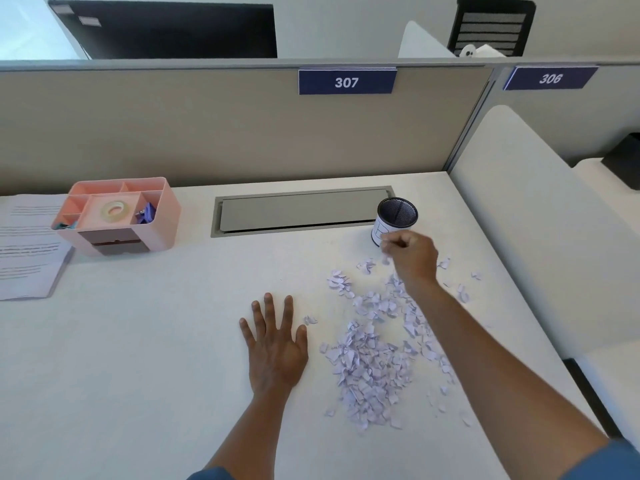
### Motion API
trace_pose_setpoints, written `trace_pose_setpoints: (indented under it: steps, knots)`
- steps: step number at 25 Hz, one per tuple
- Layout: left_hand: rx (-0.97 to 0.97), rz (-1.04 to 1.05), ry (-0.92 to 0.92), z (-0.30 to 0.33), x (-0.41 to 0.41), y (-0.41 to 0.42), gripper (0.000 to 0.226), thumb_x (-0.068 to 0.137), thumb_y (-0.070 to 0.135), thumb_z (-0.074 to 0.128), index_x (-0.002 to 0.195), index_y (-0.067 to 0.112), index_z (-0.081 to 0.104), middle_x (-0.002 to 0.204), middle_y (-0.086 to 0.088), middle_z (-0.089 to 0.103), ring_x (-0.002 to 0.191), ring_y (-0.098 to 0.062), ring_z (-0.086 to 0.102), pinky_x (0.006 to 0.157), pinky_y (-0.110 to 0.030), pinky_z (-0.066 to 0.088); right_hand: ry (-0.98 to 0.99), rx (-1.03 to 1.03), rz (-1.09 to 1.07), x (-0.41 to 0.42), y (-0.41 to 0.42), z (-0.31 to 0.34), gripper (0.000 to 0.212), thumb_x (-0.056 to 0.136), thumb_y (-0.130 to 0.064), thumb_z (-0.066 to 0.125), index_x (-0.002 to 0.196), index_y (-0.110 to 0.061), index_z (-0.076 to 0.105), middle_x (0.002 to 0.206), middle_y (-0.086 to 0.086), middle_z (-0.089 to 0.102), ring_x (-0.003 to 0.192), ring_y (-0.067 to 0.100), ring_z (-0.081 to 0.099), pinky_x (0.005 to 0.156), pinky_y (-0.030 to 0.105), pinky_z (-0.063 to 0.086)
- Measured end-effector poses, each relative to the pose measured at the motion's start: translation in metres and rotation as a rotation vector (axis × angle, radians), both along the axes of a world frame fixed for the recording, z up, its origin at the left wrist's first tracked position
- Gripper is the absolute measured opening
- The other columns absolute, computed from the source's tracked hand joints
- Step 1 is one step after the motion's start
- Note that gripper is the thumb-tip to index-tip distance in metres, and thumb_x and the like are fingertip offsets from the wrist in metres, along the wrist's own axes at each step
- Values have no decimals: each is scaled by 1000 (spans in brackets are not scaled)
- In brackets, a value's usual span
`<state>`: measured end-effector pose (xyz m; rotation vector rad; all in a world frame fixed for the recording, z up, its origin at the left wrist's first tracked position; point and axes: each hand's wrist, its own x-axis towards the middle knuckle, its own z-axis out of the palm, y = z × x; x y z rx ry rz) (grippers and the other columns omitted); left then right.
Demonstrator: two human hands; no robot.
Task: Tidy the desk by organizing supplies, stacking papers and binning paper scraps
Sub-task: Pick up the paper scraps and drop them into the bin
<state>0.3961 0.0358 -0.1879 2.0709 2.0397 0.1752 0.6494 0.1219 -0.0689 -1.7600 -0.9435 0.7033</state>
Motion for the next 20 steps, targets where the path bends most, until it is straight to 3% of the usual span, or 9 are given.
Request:
trace_pose_setpoints:
  steps: [2, 6, 10, 12, 14, 17, 20]
  knots:
    - [4, 3, -3, 0, 0, 0, 64, 102, 53, 19, 160, 34, -2, 169, -4, -12, 155, -29, -14, 124, -55, -8, -55, 27, -47, 18, 27, 13, 19, 79, -5, 74, 79, -25, 75, 81, -5, 74, 65, -5, 64, 69, 10, 49]
    - [11, 3, 8, 0, 1, -1, 66, 99, 55, 12, 160, 34, -2, 169, -4, -12, 155, -29, -14, 124, -54, -10, -83, 33, -96, 42, 67, 22, 14, 79, -5, 70, 85, -17, 75, 77, 0, 73, 62, 5, 62, 73, 21, 53]
    - [26, 7, 9, -3, 0, 1, 66, 100, 55, 14, 160, 34, 1, 169, -4, -10, 155, -29, -13, 124, -54, -8, -117, 61, -69, 48, 90, 19, 13, 83, 0, 64, 88, -8, 73, 67, -3, 68, 44, -7, 56, 51, 4, 42]
    - [26, 4, 7, -5, 2, 2, 65, 100, 55, 16, 161, 34, 2, 169, -5, -8, 155, -29, -11, 124, -55, -6, -168, 50, -47, 49, 95, 16, 15, 84, 0, 61, 87, -10, 73, 72, -1, 70, 49, -12, 57, 48, 0, 39]
    - [22, -3, 15, -5, 2, 2, 65, 101, 54, 17, 160, 34, 0, 169, -5, -9, 155, -30, -12, 124, -55, -6, -193, 24, -39, 50, 99, 14, 24, 82, 3, 57, 89, -13, 73, 81, 2, 73, 63, -10, 61, 59, -2, 41]
    - [14, 1, 25, -6, 0, 2, 65, 102, 54, 18, 160, 34, -2, 169, -4, -12, 155, -29, -15, 124, -55, -7, -204, -2, -44, 50, 99, 15, 37, 78, 8, 46, 94, -12, 74, 94, 2, 74, 90, 8, 68, 77, 8, 47]
    - [16, 3, 22, -4, 0, 2, 65, 102, 54, 18, 160, 34, -1, 169, -4, -11, 155, -29, -15, 124, -54, -9, -213, 59, -52, 49, 93, 24, 39, 78, 10, 44, 92, -11, 73, 93, 3, 73, 91, 11, 69, 74, 5, 46]
